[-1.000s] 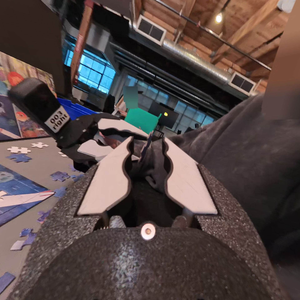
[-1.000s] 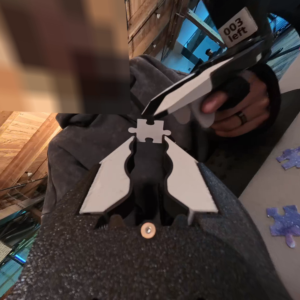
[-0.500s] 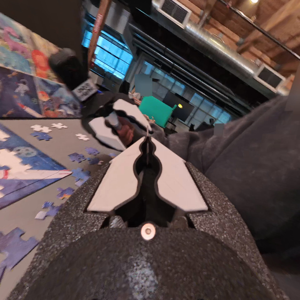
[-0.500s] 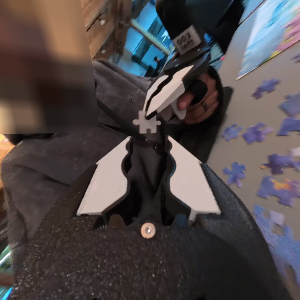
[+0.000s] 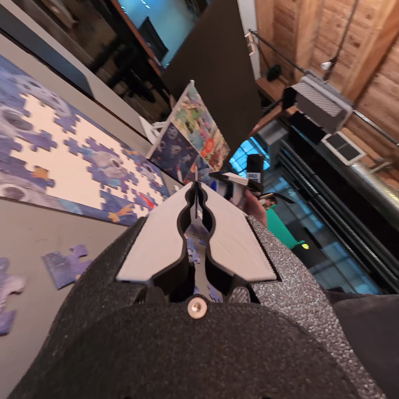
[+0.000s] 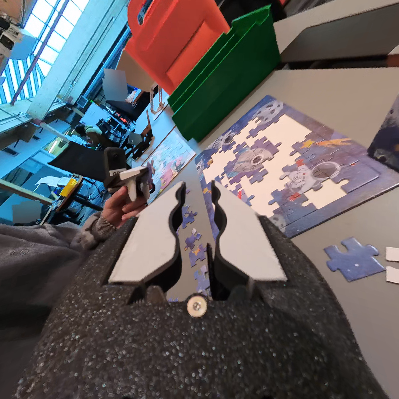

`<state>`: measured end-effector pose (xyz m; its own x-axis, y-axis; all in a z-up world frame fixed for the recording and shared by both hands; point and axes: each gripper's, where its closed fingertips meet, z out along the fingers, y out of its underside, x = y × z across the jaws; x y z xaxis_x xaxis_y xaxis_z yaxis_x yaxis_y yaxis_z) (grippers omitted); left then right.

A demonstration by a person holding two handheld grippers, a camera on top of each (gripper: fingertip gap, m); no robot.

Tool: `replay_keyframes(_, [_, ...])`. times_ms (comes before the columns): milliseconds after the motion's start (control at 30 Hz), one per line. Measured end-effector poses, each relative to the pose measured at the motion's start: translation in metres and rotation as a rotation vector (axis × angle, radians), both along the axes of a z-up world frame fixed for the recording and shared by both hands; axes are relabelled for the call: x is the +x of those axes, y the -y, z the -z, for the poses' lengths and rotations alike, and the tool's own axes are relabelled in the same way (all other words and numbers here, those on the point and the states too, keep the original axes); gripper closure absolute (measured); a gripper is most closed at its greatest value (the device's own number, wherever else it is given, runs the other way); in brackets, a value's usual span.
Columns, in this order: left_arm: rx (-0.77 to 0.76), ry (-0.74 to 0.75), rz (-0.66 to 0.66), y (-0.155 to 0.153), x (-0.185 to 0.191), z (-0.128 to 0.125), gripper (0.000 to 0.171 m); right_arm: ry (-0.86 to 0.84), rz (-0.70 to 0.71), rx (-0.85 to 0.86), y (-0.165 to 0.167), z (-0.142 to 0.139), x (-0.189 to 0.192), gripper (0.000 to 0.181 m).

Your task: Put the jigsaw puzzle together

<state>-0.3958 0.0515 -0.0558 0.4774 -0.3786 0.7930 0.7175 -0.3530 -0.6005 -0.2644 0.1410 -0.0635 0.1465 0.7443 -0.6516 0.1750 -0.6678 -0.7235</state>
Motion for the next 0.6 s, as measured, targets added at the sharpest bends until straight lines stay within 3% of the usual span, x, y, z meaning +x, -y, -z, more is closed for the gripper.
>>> replay_keyframes(100, [-0.017,-0.032,-0.035,-0.007,-0.005,-0.002,0.171,-0.012,0.024,-0.001,-0.004,0.000,0.005,0.157])
replay_keyframes(233, [-0.010,0.045,-0.041,-0.018,-0.002,-0.019,0.171,-0.027,-0.082,-0.011,0.018,0.002,-0.004,0.154])
replay_keyframes(400, [0.014,0.089,0.059,-0.025,0.037,-0.038,0.171,0.162,-0.218,0.445,0.066,0.014,-0.032,0.160])
replay_keyframes(467, [0.019,0.104,0.088,-0.027,0.051,-0.041,0.171,0.151,-0.241,0.521,0.086,0.009,-0.043,0.168])
replay_keyframes(600, [0.013,0.106,0.126,-0.026,0.067,-0.039,0.171,0.077,-0.234,0.551,0.095,-0.008,-0.048,0.162])
